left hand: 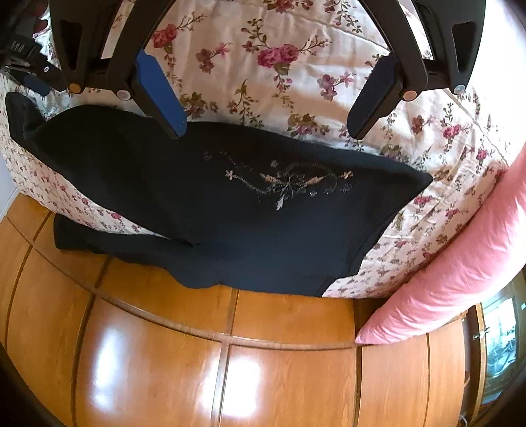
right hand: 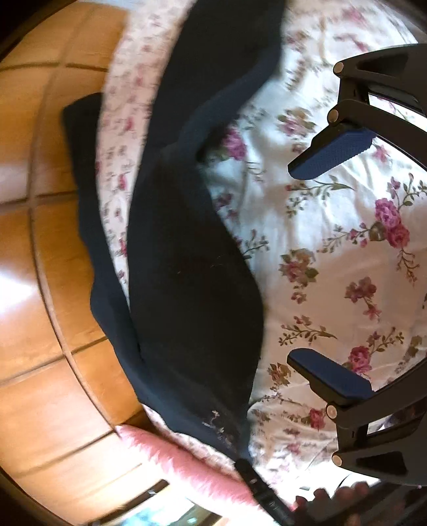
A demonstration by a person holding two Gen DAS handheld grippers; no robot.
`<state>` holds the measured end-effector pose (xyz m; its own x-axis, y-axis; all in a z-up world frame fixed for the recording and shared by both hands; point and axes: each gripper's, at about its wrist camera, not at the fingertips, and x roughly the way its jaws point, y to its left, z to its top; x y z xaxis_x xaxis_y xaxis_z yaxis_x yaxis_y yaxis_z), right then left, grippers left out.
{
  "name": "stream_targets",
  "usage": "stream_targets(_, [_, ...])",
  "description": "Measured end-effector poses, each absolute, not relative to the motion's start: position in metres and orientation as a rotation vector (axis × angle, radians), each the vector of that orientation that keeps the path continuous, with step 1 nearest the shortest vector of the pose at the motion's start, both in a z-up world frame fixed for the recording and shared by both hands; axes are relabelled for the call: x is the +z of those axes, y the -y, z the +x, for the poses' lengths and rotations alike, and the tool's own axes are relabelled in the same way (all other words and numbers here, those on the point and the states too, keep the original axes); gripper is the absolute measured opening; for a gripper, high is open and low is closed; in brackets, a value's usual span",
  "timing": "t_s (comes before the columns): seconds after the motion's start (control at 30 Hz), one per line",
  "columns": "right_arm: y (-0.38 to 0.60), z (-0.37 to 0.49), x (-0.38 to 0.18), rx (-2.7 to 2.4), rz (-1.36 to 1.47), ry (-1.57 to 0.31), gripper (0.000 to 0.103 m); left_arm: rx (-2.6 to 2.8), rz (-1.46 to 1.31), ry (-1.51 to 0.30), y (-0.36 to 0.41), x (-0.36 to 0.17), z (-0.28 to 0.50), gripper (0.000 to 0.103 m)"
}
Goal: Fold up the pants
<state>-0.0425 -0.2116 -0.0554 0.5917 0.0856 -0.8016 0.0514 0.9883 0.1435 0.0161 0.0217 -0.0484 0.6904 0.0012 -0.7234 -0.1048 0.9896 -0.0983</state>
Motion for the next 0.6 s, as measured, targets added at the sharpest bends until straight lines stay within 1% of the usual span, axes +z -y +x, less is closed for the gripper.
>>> stream_targets(0.17, [0.233, -0.043, -0.067, 0.041, 0.299, -0.970, 0.103, 0.039, -0.161, -0.814, -0.028, -0.053, 0.016, 0.100])
stream_targets(0.3, [0.237, -0.043, -0.069, 0.063, 0.328, -0.976, 0.103, 0.032, -0.169, -0.807, -0.031, -0.054, 0.016, 0.100])
stream_targets(0.37, [0.239, -0.044, -0.068, 0.075, 0.343, -0.973, 0.103, 0.026, -0.177, -0.810, -0.032, -0.056, 0.017, 0.103])
stream_targets(0.6, [0.246, -0.044, -0.063, 0.119, 0.372, -0.976, 0.103, 0.011, -0.176, -0.829, -0.034, -0.061, 0.019, 0.103])
